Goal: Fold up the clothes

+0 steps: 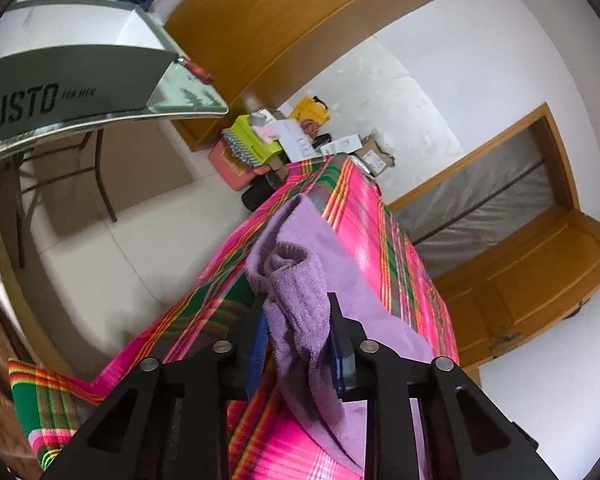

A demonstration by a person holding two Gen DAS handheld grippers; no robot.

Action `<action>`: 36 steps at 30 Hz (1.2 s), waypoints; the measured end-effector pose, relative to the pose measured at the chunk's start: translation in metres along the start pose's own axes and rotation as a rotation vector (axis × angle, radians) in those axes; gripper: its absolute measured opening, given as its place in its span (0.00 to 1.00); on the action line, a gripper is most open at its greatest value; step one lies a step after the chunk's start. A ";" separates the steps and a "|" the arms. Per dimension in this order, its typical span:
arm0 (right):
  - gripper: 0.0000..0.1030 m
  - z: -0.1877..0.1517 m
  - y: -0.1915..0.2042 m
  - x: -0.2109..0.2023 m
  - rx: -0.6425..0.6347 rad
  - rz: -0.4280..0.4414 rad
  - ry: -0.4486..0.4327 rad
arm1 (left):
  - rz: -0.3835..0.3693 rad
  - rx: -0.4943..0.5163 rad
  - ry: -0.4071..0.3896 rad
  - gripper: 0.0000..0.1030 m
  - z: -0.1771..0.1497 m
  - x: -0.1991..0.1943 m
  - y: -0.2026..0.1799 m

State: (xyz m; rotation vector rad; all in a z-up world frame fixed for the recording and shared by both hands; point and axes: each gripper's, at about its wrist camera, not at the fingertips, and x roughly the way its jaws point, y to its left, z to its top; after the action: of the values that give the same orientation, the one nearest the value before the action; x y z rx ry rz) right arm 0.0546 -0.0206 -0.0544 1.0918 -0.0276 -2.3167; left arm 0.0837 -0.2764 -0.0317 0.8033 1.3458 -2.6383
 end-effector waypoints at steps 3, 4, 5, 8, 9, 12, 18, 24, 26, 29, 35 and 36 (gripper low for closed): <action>0.20 0.000 0.000 -0.001 0.007 -0.005 -0.005 | -0.006 0.026 -0.009 0.21 0.003 -0.002 -0.010; 0.20 0.001 0.000 -0.002 0.010 -0.007 -0.007 | -0.011 0.037 -0.013 0.21 0.004 -0.003 -0.013; 0.20 0.004 -0.001 -0.002 0.018 -0.008 -0.009 | -0.018 0.048 -0.016 0.21 0.005 -0.004 -0.017; 0.20 0.015 -0.004 -0.001 0.045 -0.012 -0.012 | -0.037 0.072 -0.022 0.20 0.007 -0.006 -0.027; 0.20 0.019 -0.005 -0.001 0.055 -0.013 -0.013 | -0.044 0.081 -0.023 0.20 0.008 -0.006 -0.031; 0.20 0.037 -0.009 0.001 0.100 0.000 -0.019 | -0.065 0.110 -0.026 0.20 0.010 -0.008 -0.042; 0.20 0.094 0.009 0.035 0.084 0.042 0.009 | -0.084 0.146 -0.020 0.20 0.011 -0.009 -0.051; 0.20 0.132 0.025 0.114 0.074 0.055 0.162 | -0.094 0.150 -0.010 0.20 0.012 -0.011 -0.047; 0.19 0.139 0.024 0.135 0.105 0.053 0.189 | -0.102 0.159 -0.008 0.20 0.011 -0.014 -0.047; 0.18 0.153 0.019 0.147 0.125 0.026 0.170 | -0.112 0.170 -0.004 0.20 0.011 -0.015 -0.048; 0.16 0.170 0.003 0.154 0.196 -0.026 0.149 | -0.124 0.174 0.009 0.20 0.013 -0.014 -0.045; 0.16 0.168 0.005 0.149 0.194 -0.020 0.141 | -0.127 0.175 0.010 0.20 0.014 -0.014 -0.044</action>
State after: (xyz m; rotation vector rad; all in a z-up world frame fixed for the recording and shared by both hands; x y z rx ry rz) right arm -0.1379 -0.1366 -0.0455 1.3548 -0.1915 -2.2849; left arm 0.0771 -0.2621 0.0144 0.7749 1.2197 -2.8862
